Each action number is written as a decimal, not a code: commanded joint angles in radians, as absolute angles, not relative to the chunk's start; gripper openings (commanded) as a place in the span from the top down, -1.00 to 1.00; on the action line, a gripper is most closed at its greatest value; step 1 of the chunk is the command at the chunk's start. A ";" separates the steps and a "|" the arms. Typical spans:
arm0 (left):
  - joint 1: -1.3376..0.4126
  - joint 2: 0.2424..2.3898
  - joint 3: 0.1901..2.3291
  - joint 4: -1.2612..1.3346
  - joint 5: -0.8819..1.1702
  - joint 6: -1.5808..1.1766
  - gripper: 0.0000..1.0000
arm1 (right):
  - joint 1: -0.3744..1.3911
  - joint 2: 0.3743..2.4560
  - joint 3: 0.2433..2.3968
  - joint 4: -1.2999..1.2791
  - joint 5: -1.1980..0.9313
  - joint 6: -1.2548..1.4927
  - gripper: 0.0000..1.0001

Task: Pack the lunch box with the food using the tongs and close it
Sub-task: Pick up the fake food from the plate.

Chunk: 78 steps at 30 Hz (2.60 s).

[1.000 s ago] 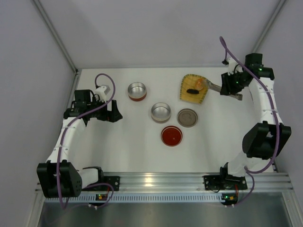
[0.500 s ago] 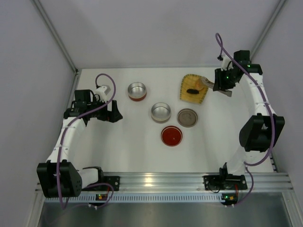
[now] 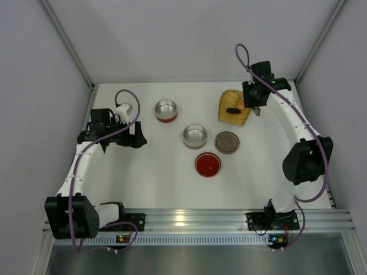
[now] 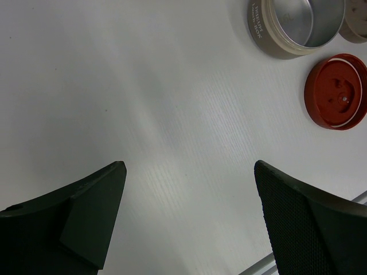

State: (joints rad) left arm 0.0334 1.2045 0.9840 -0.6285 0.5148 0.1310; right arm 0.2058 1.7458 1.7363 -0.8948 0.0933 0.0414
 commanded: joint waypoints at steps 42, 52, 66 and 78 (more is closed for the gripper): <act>0.038 1.200 0.940 -0.563 0.503 0.167 -0.97 | 0.279 1.970 1.865 -0.845 0.330 0.215 0.01; 0.038 1.212 0.948 -0.552 0.511 0.160 -0.97 | 0.278 1.960 1.841 -0.841 0.305 0.207 0.18; 0.038 1.204 0.971 -0.568 0.526 0.138 -0.96 | 0.203 1.873 1.833 -0.870 0.183 0.155 1.00; 0.041 1.226 1.003 -0.601 0.549 0.133 -0.96 | 0.172 1.779 1.815 -0.836 0.029 -0.021 1.00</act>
